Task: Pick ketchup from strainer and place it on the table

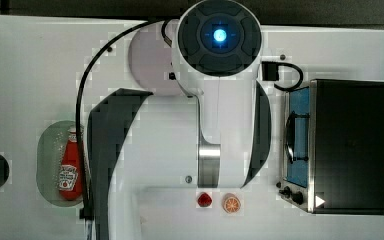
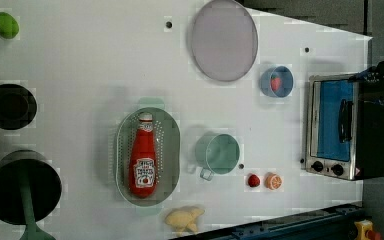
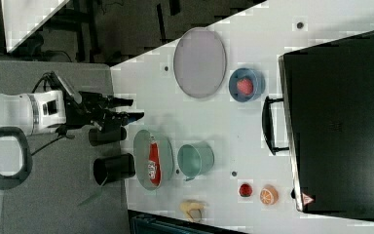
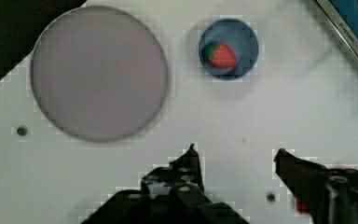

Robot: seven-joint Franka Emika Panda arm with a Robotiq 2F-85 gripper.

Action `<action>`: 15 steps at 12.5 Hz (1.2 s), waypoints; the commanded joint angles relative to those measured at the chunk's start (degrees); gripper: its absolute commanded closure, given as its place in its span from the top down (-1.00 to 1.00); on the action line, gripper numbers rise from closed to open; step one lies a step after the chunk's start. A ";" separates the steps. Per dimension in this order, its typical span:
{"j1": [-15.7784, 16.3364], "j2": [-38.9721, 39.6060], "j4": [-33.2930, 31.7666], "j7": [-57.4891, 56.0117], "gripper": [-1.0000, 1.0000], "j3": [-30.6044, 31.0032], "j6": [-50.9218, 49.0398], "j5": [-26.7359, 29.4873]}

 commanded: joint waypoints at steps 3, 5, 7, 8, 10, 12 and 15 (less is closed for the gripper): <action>-4.95 -13.60 -6.29 -1.54 0.99 2.82 -7.19 2.39; -3.44 -13.19 -6.31 -1.54 1.00 5.68 -7.09 2.46; -1.81 -12.44 -6.31 -1.54 1.00 9.76 -6.68 2.46; -1.08 -11.87 -6.31 -1.54 1.00 12.10 -6.55 2.46; 0.12 -10.34 -6.32 -1.54 1.00 17.28 -3.84 2.44; 0.88 -8.39 -6.52 -1.54 1.00 22.83 0.82 2.43; 1.46 -4.43 -7.19 -1.40 1.00 31.01 5.45 2.37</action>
